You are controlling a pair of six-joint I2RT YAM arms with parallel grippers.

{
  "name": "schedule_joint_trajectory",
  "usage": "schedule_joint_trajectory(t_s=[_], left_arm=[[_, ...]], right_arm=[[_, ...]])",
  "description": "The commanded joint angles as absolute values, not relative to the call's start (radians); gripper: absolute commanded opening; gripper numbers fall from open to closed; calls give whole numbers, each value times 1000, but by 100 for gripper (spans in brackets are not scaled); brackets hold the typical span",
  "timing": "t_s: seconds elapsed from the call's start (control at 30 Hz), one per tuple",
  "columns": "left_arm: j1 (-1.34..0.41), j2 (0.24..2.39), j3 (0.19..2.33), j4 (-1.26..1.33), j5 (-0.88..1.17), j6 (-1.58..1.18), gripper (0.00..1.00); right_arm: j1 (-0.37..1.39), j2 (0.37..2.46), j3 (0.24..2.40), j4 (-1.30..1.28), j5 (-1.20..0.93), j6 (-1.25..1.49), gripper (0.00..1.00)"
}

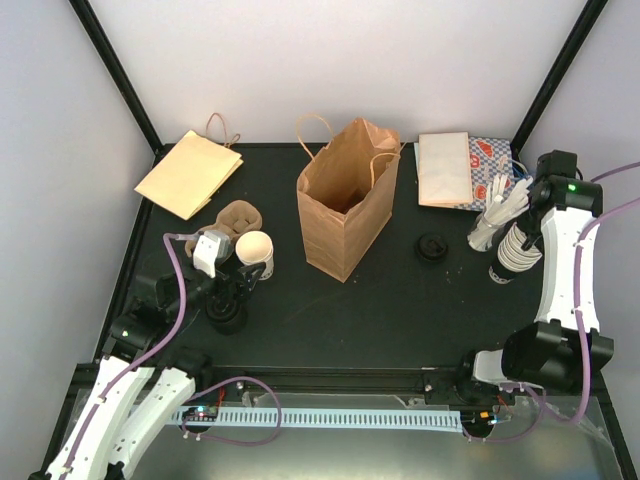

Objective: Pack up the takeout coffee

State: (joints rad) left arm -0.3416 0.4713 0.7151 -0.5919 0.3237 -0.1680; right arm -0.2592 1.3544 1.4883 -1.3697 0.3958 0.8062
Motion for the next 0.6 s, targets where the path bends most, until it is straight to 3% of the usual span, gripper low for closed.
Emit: schedule_joint_trajectory(t_s=[0.0,0.4,0.57], left_arm=[[-337,470,711,-563,347,-161,99],[-337,477,708,-561,353,-159,99],[-337,476,708,-560,350,-160,99]], right_arm=[[-285,1391,1537,-1359,388,794,54],[-305,1470,1532,-1329,354,785,52],[-305,1492,1519,-1324,356,774,42]])
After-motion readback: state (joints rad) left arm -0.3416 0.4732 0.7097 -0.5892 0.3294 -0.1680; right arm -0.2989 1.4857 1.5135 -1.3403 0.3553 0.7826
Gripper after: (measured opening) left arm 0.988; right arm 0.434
